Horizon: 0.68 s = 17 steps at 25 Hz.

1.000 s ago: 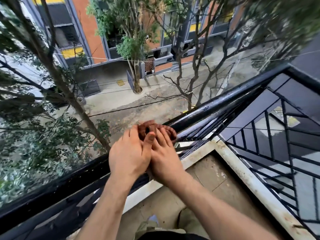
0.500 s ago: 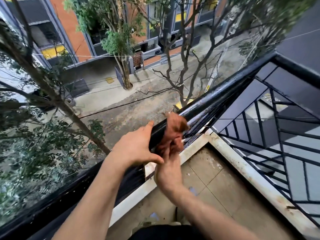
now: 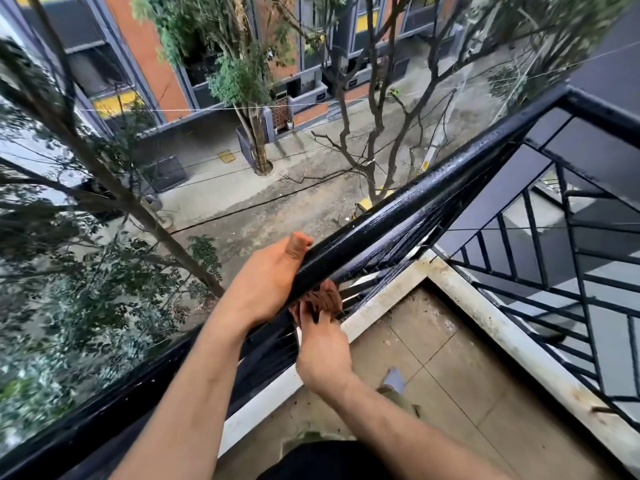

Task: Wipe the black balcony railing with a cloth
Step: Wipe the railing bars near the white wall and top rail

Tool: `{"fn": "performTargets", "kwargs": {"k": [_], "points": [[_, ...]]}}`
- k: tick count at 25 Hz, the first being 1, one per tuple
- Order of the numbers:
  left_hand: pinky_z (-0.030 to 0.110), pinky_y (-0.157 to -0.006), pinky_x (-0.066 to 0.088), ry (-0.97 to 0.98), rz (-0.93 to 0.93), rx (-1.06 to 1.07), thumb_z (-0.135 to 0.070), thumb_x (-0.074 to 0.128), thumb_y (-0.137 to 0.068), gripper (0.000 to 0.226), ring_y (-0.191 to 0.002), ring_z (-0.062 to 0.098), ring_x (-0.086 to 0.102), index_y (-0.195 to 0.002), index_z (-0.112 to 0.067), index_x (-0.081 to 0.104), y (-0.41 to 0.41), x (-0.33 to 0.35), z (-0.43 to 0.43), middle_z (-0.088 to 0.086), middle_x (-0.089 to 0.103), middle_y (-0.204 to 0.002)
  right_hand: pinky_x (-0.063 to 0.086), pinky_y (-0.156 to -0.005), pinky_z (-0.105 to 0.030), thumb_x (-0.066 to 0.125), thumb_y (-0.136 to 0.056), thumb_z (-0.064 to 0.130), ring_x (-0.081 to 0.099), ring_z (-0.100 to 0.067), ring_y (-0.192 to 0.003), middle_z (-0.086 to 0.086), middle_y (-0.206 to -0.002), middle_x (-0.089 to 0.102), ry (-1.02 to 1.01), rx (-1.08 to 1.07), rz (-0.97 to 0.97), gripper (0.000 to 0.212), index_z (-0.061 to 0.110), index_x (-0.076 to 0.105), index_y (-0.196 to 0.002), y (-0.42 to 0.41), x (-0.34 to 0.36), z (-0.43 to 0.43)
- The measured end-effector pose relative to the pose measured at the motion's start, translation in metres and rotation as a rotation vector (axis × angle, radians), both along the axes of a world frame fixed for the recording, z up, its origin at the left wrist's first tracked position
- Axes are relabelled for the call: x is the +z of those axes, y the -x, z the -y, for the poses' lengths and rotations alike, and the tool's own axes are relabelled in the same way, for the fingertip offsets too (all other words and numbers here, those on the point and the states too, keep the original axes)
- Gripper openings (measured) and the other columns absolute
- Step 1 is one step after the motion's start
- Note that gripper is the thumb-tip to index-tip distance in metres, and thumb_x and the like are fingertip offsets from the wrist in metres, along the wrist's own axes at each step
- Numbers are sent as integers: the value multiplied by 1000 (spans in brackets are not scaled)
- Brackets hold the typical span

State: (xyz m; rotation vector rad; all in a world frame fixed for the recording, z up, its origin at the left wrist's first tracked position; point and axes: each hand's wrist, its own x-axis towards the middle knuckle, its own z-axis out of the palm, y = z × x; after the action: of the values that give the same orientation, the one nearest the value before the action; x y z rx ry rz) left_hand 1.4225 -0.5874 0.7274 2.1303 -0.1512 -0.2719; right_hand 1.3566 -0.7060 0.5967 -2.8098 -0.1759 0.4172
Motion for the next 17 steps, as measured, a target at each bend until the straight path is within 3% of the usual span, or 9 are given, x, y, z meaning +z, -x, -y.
{"fn": "performTargets", "kwargs": {"k": [2,5,7,8,11,13,15,17], "points": [[32,-93,47,-61,84,11,-100,-2,-66,118,-103,16,65,-114,-18,69,3,-2,3,1,71,-110,54,-77,-42,59,-83,15,62,-39,-101,-20,-124,50,27,23,10,57,21,42,-137,6,5,-14],[32,-96,49,85,44,107,-100,5,-69,110,-100,4,67,-116,-24,70,-2,-4,1,-9,73,-109,51,-72,-42,66,-78,18,63,-39,-88,-23,-113,53,25,358,80,48,19,53,-124,40,16,-42],[32,-93,49,21,87,92,-96,5,-73,107,-99,7,67,-115,-23,71,-2,-3,0,-8,73,-108,51,-82,-46,65,-80,22,61,-41,-95,-25,-118,52,22,384,91,51,15,50,-128,27,19,-41],[34,-91,49,-50,156,83,-91,7,-80,100,-99,12,66,-113,-21,71,3,-3,0,-4,73,-107,52,-85,-46,64,-82,24,62,-41,-99,-23,-120,53,18,300,48,54,17,45,-132,12,14,-30],[37,-80,54,-57,551,201,-49,39,-104,51,-91,18,67,-100,-10,72,37,-5,7,1,72,-97,53,-89,-43,60,-86,25,66,-38,-106,-13,-122,57,110,30,-107,67,26,29,-146,-3,0,3],[36,-70,54,25,705,208,-24,49,-102,33,-77,19,66,-86,-5,70,58,-15,22,2,69,-83,44,-104,-38,61,-92,22,59,-35,-126,-13,-133,60,-41,129,-179,60,19,41,-148,15,0,-8],[39,-67,53,5,690,62,-23,49,-102,32,-75,21,66,-84,-6,68,68,-28,39,2,68,-83,26,-117,-30,60,-100,14,36,-30,-147,-17,-156,43,-304,250,-383,54,4,43,-150,32,19,-20],[37,-76,54,-51,665,10,-23,50,-102,26,-88,18,67,-93,-8,70,66,-38,45,0,70,-94,27,-119,-36,55,-103,14,36,-32,-147,-20,-158,39,-308,302,-277,51,4,41,-151,20,16,-5]]}}
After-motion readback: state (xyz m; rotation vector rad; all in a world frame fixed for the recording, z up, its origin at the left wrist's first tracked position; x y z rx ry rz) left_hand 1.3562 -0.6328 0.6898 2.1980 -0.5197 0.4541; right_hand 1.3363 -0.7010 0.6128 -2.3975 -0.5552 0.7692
